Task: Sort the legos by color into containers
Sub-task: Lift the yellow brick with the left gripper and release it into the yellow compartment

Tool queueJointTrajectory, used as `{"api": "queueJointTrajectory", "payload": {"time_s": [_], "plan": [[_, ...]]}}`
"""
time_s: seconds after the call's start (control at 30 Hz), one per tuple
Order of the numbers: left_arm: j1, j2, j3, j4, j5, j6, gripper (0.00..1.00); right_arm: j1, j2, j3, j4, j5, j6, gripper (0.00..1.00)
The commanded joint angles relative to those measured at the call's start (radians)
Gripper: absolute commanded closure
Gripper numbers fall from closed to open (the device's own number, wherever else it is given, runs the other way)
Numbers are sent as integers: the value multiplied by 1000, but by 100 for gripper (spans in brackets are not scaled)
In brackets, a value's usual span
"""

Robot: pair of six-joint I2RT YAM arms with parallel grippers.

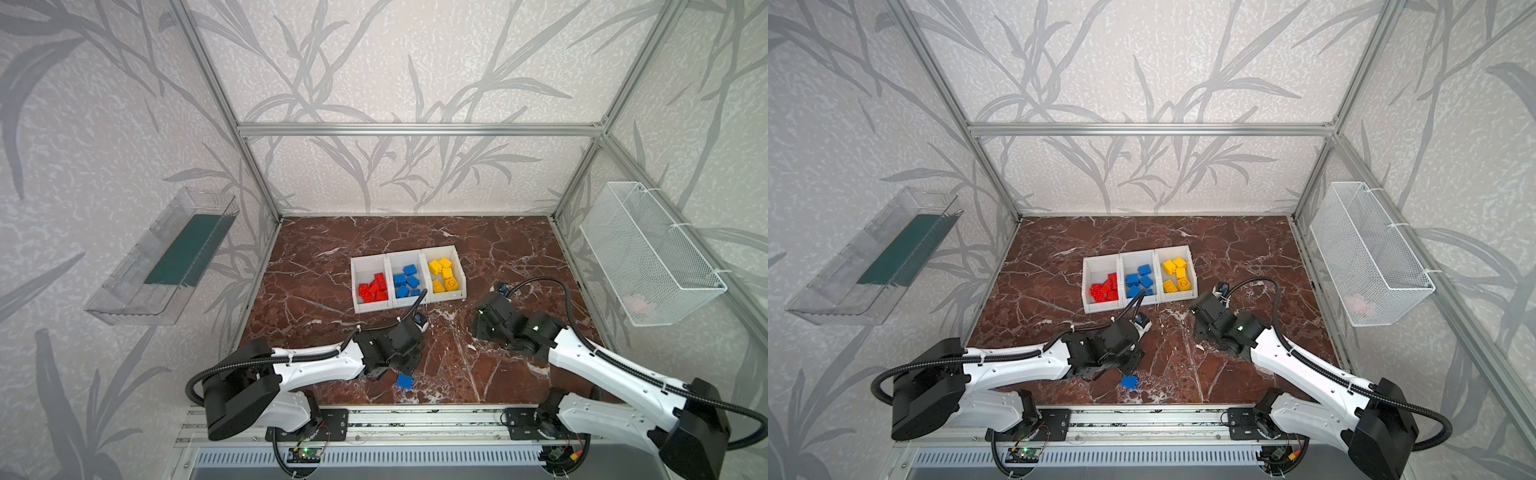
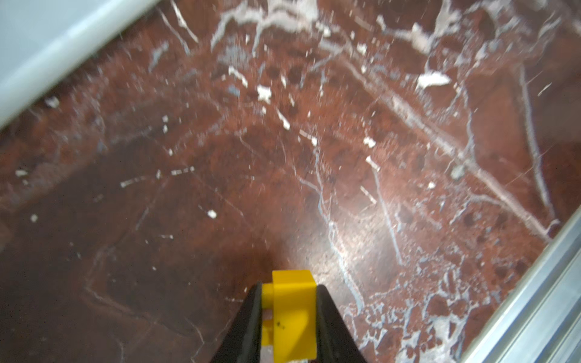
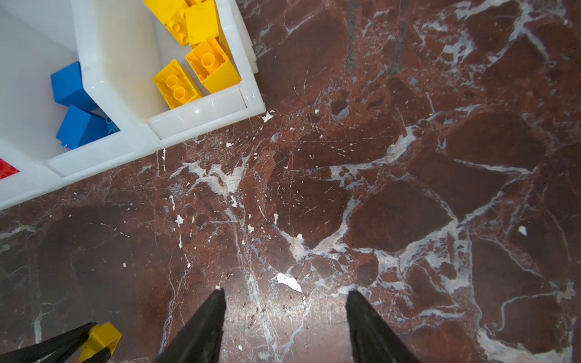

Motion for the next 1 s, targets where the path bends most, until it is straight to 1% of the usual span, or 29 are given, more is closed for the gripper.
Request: {"api": "queueJointTrajectory", "payload": {"time_s": [0.0,0.17,0.27,0.37,0.57,0.73,0.8,0.97], "plan": [[43,13,77,16,-28,65,73,-5,-41,-13,-32,41,2,38],[159,141,255,42,40,111,73,-5,-94,-20,-56,51,-1,38],[207,234,377,47,63,133,73,-6,-116,-31,-57,36,-6,38],[239,332,484,48,70,151,73,-6,-122,-39,-46,11,-9,39],[280,519,712,-5,80,165,72,-5,-100,-53,-9,-50,-32,39],[304,621,835,-41,67,165,72,-5,-101,-53,-15,-63,-52,39],[314,642,860,-39,68,146,68,-5,-105,-55,-16,-65,-57,39],[321,652,881,-31,60,130,49,-5,-108,-53,-33,-58,-67,39]]}}
